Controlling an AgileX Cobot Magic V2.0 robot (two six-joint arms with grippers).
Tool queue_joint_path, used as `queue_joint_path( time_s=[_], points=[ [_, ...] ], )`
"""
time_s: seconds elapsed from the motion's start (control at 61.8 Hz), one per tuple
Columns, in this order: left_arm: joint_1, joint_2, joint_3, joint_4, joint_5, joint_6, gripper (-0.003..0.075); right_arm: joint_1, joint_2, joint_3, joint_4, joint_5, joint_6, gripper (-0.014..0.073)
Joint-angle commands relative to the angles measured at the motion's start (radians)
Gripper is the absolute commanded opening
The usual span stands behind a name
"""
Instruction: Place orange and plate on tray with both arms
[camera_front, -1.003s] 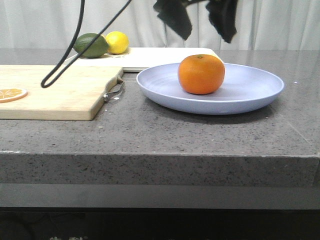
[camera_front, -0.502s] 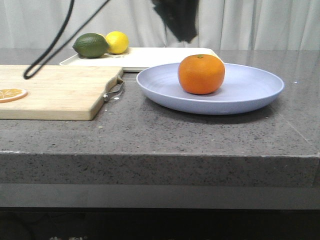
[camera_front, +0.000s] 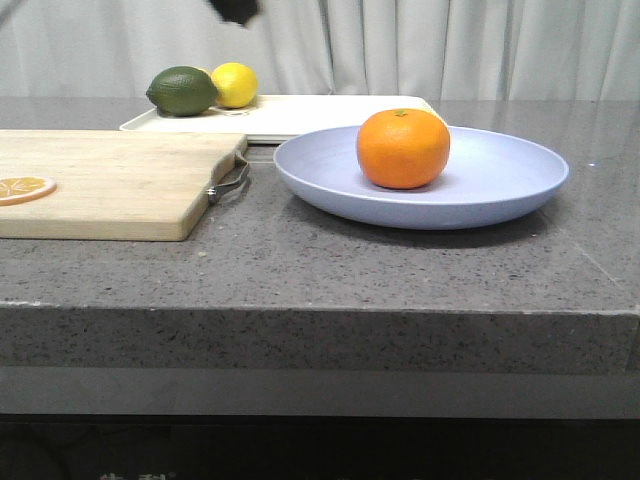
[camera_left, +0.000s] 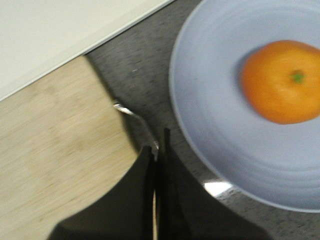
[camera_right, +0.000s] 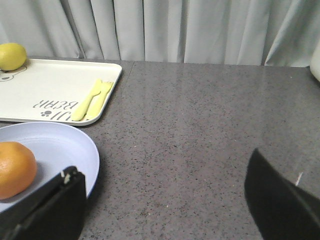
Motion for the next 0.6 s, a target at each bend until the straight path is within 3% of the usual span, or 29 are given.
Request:
queue_joint_path(
  time_s=[0.0, 0.307, 0.583],
  points=[
    [0.089, -0.118, 0.043, 0.008, 0.022, -0.025, -0.0018, -0.005, 0.006, -0.040, 0.002, -0.088, -0.005, 0.0650],
    [0.394, -0.414, 0.438, -0.087, -0.180, -0.030, -0.0018, -0.005, 0.012, -0.040, 0.002, -0.079, -0.005, 0.0650],
    [0.514, -0.725, 0.815, -0.090, -0.362, -0.030, -0.0018, -0.003, 0.071, -0.040, 0.002, -0.077, -0.005, 0.0650]
  ],
)
